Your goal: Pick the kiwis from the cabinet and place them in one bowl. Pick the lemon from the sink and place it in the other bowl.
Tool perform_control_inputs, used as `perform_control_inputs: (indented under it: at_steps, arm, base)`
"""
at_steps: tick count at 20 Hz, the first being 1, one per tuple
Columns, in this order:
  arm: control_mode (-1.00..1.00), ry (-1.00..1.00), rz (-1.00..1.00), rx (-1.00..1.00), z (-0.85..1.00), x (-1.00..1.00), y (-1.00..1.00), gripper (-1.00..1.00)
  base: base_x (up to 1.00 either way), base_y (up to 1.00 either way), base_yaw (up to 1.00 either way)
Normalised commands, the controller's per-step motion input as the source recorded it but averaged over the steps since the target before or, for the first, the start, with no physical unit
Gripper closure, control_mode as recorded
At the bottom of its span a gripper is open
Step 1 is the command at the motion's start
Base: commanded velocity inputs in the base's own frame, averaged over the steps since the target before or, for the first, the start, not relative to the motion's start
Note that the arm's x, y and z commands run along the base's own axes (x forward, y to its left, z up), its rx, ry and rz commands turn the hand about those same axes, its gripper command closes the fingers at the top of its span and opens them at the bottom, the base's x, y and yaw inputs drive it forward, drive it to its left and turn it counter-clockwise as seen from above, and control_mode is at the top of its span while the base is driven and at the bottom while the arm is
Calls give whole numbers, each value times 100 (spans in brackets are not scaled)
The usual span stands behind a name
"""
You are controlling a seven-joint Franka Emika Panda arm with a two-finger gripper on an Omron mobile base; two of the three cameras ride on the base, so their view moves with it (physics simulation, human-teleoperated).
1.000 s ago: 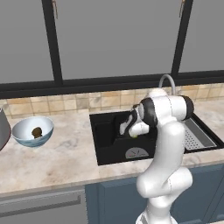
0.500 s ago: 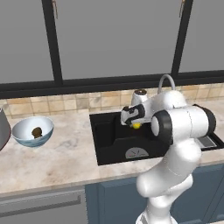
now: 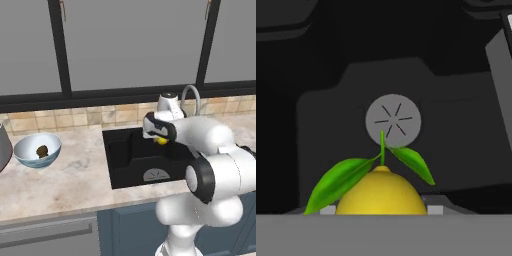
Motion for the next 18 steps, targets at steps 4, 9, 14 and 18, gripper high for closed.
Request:
perform_control_inputs:
  at_steps: [4,9,14,18]
  arm:
    - [-100,-20,-4,0,29,-95,0,100]
    - [-100,-17,0,0,5,-74,0,100]
    - [-100,1,0,0,-1,-1,0,100]
    - [-100,0,0,0,0,0,0,100]
  base:
    - [0,0,0]
    - [0,0,0]
    - [0,0,0]
    - [0,0,0]
